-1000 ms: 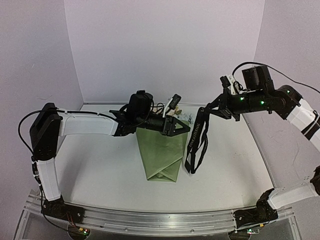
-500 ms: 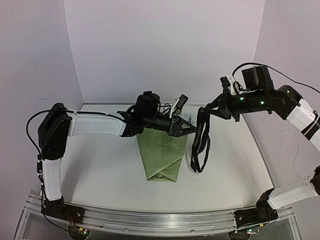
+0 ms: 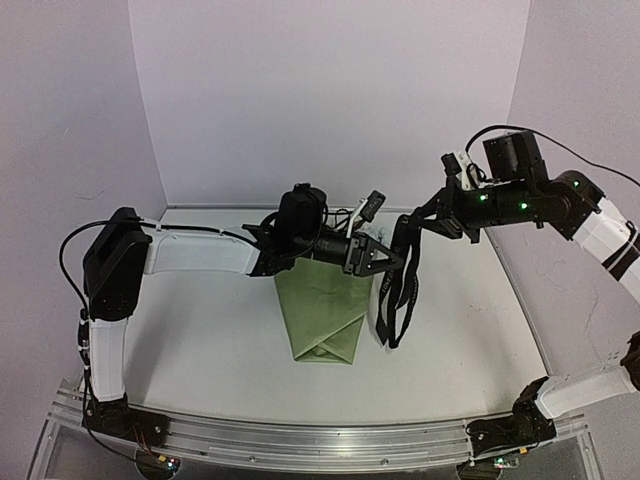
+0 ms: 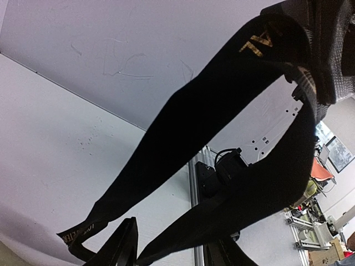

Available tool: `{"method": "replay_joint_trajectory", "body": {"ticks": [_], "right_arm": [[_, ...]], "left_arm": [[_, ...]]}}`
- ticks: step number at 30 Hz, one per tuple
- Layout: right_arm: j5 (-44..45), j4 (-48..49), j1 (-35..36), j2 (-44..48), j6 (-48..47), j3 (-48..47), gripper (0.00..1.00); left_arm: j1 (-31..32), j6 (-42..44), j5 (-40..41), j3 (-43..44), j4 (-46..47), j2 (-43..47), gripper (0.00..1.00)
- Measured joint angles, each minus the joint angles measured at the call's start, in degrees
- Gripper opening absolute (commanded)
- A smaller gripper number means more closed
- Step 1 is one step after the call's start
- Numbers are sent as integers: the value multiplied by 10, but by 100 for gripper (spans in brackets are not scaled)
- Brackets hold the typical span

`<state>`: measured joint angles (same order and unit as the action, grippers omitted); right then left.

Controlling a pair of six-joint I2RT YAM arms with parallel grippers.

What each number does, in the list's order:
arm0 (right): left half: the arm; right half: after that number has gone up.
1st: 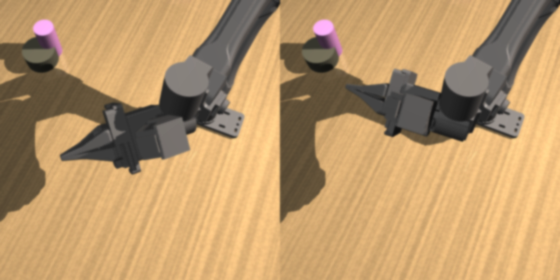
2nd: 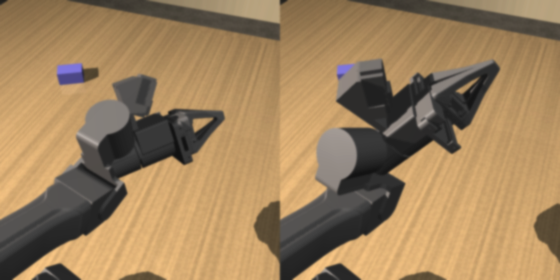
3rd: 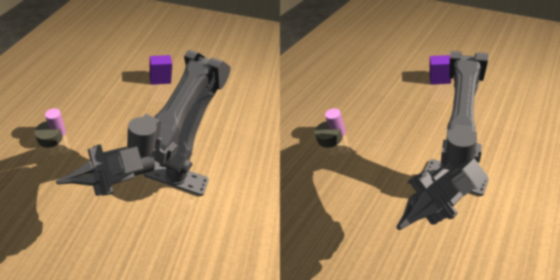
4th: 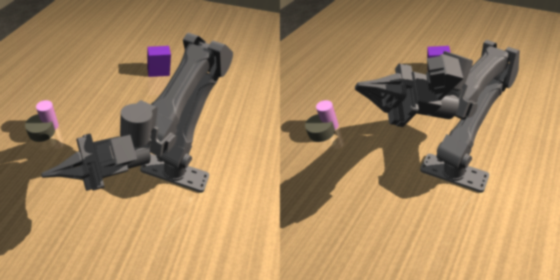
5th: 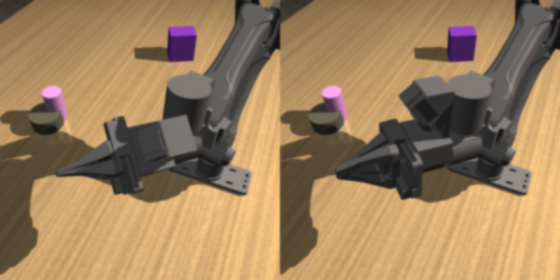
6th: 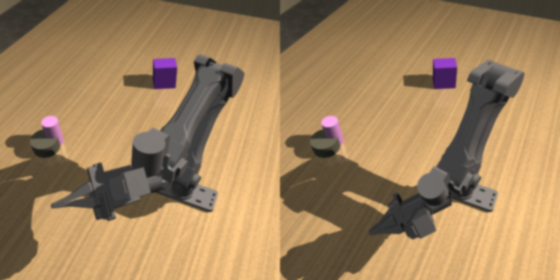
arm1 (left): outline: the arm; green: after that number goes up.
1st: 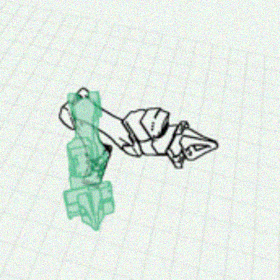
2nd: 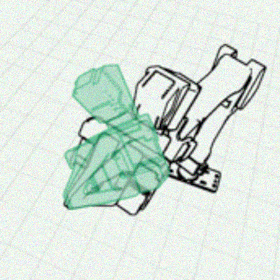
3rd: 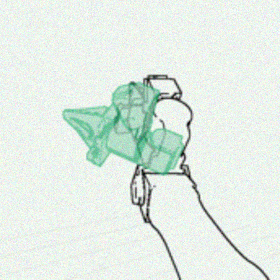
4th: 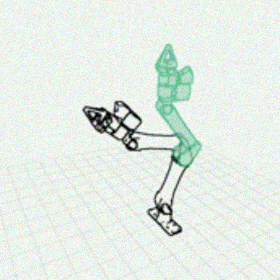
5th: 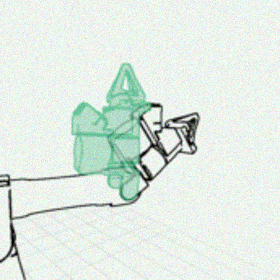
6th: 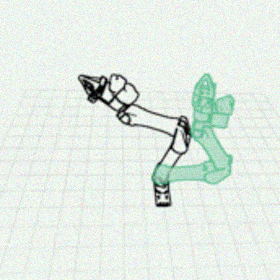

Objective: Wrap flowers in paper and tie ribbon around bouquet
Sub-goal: Straighten the ribbon at the center of the board.

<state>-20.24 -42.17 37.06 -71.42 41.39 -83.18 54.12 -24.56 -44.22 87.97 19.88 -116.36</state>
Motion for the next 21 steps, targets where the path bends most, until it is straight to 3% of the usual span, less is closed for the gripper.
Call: {"method": "replay_joint_trajectory", "body": {"ticks": [5, 9, 12, 18, 21], "right_arm": [[3, 0, 0, 0, 0, 2, 0], [5, 0, 0, 0, -1, 4, 3], [13, -1, 0, 2, -6, 10, 5], [38, -12, 0, 17, -19, 35, 22], [54, -12, 0, 33, -26, 59, 24]], "left_arm": [[0, -10, -6, -3, 13, 0, 38], [0, -13, -6, -2, 13, -2, 12], [0, -19, -8, 1, 12, -7, 1], [0, -36, -5, 3, 15, -11, 0], [0, -45, -1, 3, 16, -10, 0]]}}
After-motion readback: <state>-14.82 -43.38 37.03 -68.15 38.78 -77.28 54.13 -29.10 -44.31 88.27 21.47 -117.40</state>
